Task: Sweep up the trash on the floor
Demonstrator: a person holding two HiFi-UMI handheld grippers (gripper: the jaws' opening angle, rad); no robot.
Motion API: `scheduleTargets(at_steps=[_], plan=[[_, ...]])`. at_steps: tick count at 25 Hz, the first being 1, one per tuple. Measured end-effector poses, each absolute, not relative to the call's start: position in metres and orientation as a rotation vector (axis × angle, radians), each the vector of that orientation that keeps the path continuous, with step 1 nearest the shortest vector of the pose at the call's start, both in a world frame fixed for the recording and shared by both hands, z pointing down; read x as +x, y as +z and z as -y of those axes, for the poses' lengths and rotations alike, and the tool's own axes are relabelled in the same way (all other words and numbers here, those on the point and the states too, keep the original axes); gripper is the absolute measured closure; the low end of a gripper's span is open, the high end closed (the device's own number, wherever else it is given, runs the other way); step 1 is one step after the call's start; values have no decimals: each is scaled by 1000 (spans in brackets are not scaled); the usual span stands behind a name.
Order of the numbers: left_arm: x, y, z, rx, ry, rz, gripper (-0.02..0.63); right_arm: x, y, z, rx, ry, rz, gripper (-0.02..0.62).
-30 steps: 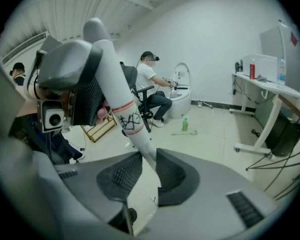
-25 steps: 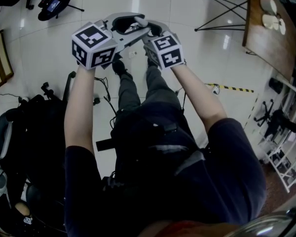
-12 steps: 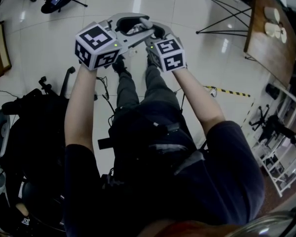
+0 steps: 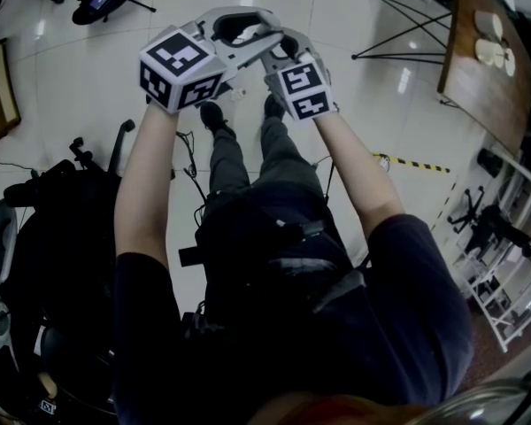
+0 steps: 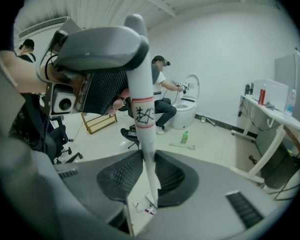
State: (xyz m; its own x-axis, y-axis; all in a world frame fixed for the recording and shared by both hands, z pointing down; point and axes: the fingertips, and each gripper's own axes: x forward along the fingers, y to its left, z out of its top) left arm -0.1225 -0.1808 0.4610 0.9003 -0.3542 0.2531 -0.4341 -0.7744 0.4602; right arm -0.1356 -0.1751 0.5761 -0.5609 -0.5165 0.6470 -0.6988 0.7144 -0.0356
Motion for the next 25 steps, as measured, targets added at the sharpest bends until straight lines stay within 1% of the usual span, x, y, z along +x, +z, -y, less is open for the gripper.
scheduleTargets(at_steps=[7, 11, 14, 20, 25], plan=[[-104, 434, 186, 2625, 214, 549, 470, -120, 546, 186, 965, 245, 2312, 500], [-93, 393, 180, 2714, 219, 533, 472, -110, 506, 185, 985, 217, 2352, 500], [-88, 354, 179, 2761, 152, 557, 476, -105, 468, 186, 989, 180, 2406, 501], [-75, 284, 173, 2850, 97, 657, 486, -96, 400, 180, 929, 105, 2537, 500], [-71, 246, 163, 2871, 98, 788, 492, -96, 362, 169, 812, 70, 2633, 500]])
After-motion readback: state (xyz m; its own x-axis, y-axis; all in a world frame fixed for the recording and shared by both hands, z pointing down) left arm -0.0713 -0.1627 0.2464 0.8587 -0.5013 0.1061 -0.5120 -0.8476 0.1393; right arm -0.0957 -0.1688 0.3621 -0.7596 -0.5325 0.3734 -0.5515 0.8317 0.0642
